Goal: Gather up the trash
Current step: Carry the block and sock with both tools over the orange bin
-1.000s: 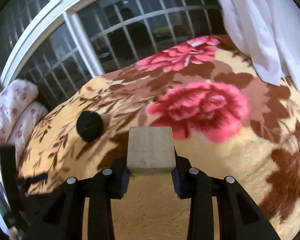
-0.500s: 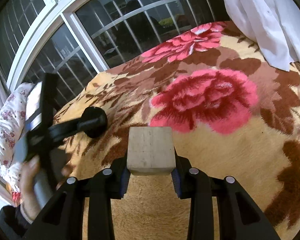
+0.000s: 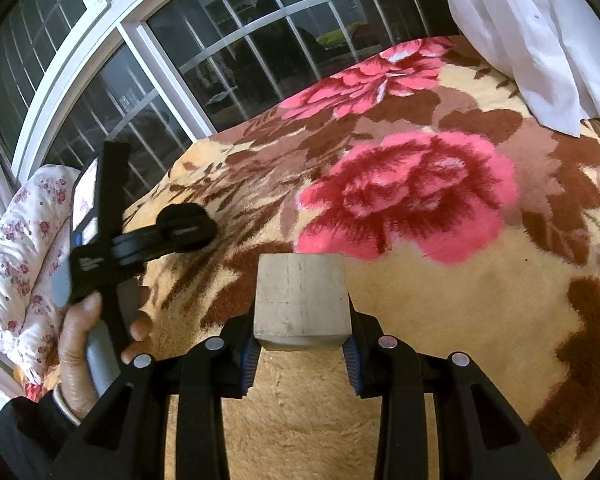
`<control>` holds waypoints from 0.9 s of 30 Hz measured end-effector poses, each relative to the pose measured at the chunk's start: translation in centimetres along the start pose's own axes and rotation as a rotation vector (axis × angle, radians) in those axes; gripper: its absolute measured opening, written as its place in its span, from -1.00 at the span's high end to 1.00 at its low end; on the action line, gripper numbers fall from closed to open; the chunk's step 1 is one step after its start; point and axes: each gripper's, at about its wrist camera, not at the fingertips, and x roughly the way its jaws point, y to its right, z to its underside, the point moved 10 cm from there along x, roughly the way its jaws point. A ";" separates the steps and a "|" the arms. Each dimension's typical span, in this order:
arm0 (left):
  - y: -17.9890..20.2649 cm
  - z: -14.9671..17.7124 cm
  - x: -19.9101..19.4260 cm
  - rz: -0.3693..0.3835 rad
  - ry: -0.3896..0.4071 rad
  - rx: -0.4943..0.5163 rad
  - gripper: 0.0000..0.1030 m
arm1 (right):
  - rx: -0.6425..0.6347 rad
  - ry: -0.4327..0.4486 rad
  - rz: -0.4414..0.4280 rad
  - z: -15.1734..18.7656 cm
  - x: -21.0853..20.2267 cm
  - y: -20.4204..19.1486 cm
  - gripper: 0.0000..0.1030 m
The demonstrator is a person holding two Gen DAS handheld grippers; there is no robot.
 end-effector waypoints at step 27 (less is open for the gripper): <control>-6.0 18.8 -20.3 0.097 0.162 0.060 0.15 | -0.083 0.079 -0.094 6.2 -11.0 -0.5 0.32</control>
